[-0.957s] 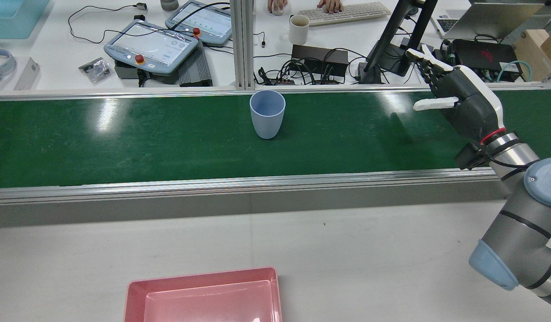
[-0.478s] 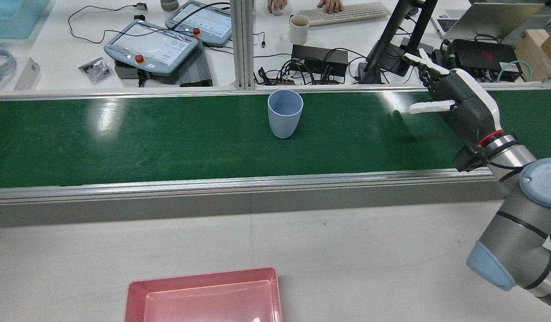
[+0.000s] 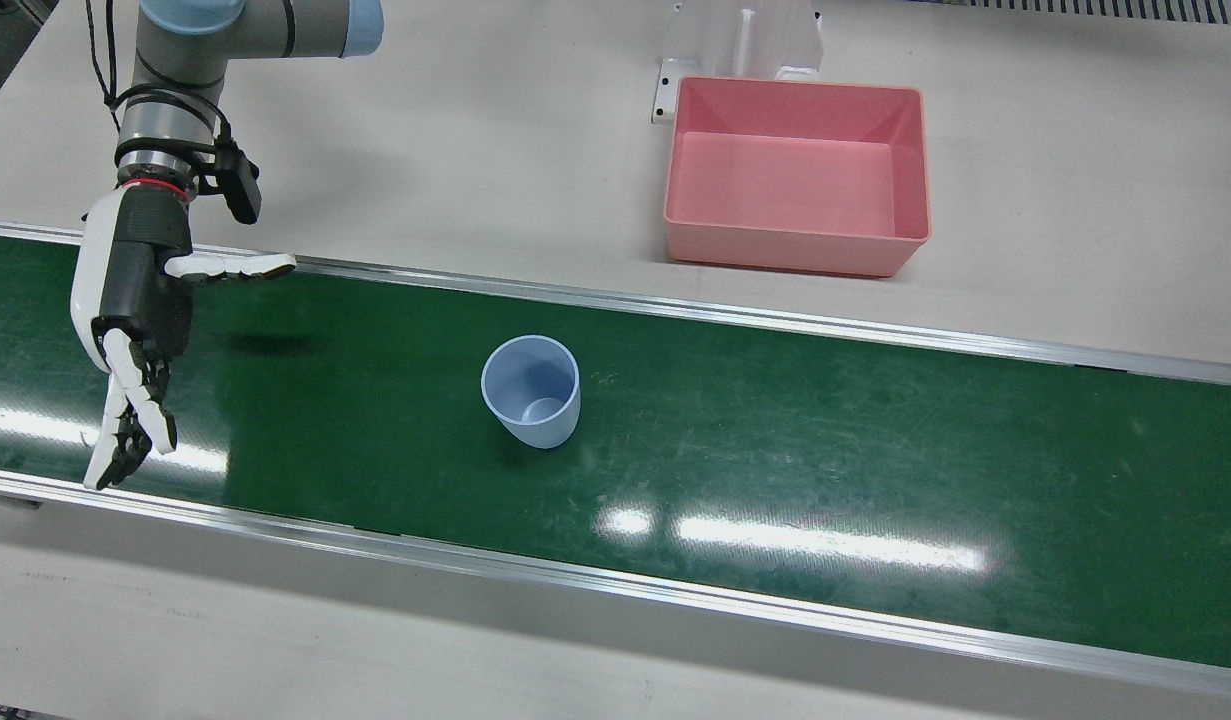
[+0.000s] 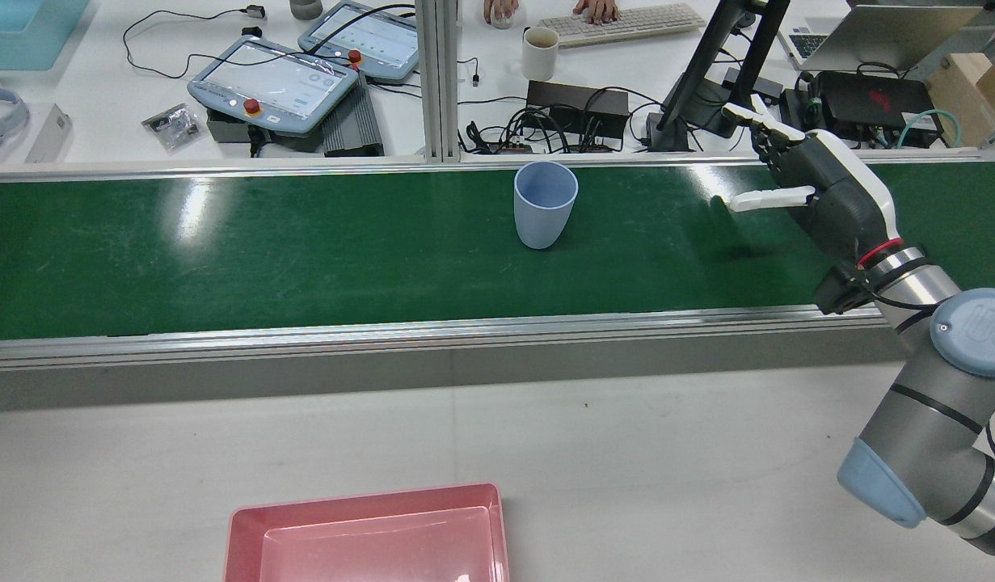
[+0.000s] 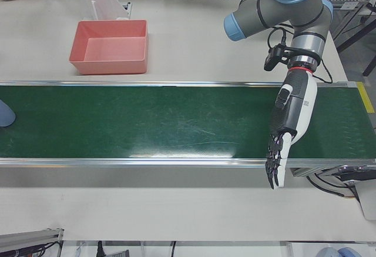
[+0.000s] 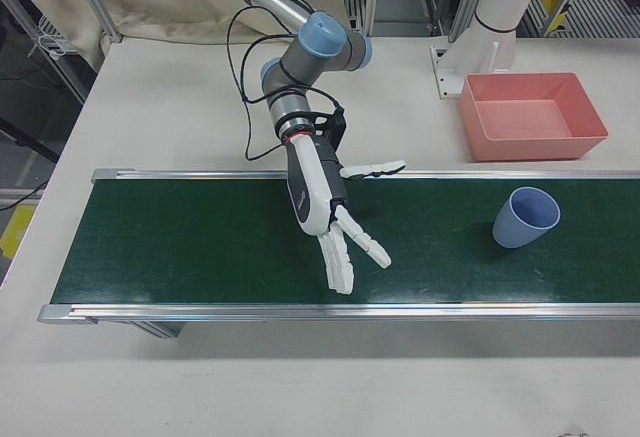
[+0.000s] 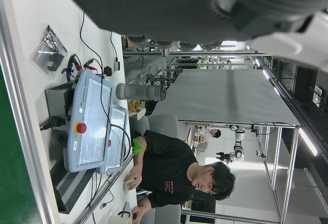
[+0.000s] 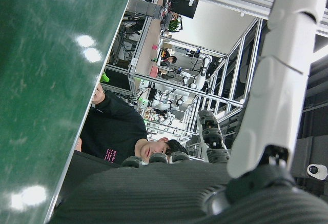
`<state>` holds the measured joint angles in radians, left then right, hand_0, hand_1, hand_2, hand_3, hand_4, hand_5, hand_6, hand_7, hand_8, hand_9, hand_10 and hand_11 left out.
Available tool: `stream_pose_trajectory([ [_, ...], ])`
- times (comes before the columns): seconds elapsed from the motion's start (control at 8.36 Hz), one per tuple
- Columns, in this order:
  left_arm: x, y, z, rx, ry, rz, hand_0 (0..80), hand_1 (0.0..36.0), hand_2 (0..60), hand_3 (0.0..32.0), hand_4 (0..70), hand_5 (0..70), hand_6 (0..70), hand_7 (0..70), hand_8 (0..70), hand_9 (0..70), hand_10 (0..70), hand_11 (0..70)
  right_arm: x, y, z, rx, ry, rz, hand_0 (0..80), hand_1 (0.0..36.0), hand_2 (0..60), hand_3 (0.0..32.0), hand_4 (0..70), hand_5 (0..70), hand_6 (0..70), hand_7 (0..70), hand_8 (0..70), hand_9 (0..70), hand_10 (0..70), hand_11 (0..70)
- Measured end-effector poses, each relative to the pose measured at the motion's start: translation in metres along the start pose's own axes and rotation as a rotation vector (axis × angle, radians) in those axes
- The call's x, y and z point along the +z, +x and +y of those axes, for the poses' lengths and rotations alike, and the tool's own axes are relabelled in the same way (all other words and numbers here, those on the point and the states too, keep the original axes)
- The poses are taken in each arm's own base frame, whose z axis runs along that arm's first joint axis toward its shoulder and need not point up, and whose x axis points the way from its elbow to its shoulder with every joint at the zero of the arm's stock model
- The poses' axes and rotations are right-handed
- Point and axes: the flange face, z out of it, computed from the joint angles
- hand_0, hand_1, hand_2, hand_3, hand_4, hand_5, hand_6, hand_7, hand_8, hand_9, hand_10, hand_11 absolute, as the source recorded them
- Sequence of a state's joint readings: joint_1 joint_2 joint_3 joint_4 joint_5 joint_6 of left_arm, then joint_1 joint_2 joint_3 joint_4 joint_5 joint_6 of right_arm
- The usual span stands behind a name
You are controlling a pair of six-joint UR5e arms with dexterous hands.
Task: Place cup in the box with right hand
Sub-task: 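Move the open right hand along the belt toward the light blue cup, then close the right hand's fingers around the side of the blue cup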
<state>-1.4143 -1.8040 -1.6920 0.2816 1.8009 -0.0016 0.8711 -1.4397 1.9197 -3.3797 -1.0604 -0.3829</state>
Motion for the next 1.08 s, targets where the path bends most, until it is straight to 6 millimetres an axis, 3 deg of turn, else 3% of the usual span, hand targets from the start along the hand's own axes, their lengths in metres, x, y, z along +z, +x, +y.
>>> stream_pose_trajectory([
  [0.48,0.000,0.000,0.000,0.000,0.000,0.000,0.0,0.0,0.0,0.0,0.0,0.0,0.0,0.0,0.0,0.0,0.0,0.0,0.004,0.018,0.015,0.016,-0.023,0.024,53.2,18.8,1.6,0.0,1.4,5.3,0.7,0.0,0.0,0.0,0.0,0.0],
  [1.08,0.000,0.000,0.000,0.000,0.000,0.000,0.0,0.0,0.0,0.0,0.0,0.0,0.0,0.0,0.0,0.0,0.0,0.0,0.003,0.028,0.014,0.003,-0.018,0.040,52.8,19.3,3.7,0.0,1.2,5.3,0.8,0.0,0.0,0.0,0.0,0.0],
])
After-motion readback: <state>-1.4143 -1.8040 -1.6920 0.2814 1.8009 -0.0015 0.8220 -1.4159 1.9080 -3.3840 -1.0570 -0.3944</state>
